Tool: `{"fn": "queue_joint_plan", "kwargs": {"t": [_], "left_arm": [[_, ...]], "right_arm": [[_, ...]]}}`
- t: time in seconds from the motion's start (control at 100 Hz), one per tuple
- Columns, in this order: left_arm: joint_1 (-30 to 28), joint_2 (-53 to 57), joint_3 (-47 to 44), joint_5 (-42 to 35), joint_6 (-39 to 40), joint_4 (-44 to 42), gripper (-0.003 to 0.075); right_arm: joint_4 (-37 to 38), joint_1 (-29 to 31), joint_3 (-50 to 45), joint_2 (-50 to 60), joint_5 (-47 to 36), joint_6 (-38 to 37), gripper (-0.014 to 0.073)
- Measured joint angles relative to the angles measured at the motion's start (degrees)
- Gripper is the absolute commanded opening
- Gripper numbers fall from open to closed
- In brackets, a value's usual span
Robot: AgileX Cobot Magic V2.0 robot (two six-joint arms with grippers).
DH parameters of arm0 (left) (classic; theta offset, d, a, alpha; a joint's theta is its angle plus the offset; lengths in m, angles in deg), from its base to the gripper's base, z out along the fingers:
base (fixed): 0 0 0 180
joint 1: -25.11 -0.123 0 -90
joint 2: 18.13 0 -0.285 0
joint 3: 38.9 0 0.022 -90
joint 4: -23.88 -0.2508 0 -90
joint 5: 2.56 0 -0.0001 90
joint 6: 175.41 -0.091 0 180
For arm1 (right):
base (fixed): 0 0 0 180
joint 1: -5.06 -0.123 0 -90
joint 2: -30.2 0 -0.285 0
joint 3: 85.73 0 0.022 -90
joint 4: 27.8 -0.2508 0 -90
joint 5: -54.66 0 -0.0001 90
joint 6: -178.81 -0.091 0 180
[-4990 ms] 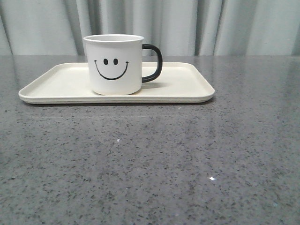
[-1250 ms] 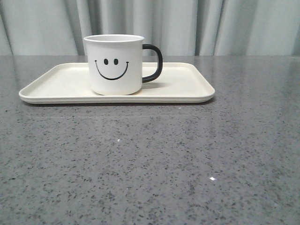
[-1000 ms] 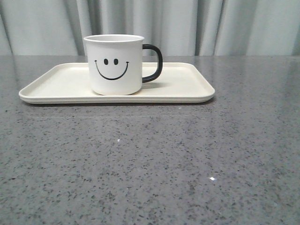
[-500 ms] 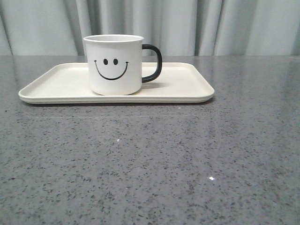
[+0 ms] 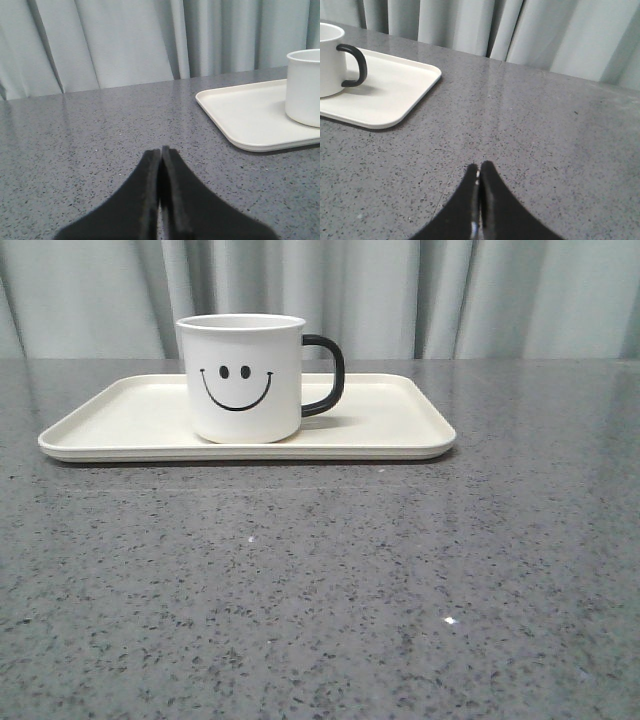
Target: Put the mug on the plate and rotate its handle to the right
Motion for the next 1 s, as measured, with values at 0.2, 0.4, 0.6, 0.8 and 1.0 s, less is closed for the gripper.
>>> {"fn": "queue_joint_plan", "kwargs": {"t": [0.2,0.4,0.6,0.8,1.0], "left_arm": [[0.0,0.0,0.0,0.0,0.0,0.0,-0.0020],[0.0,0.0,0.0,0.0,0.0,0.0,-0.0020],[0.0,0.0,0.0,0.0,0.0,0.0,-0.0020],[0.0,0.0,0.0,0.0,0.0,0.0,-0.0020],[0.0,0.0,0.0,0.0,0.0,0.0,-0.0020]], "right_arm": [[2.6,0.0,-6.2,7.3,-0.5,-5.2,-0.0067],[3.0,1.6,-9.2,7.8,-1.4,-6.2,-0.0067],[3.0,5.1,-12.1,7.8,-5.6,-7.2,-0.0067],[3.0,5.4,-14.6,7.8,-10.2,-7.2,-0.0067],[3.0,5.4,-14.6,7.8,-10.9,-7.2,-0.0067]]}}
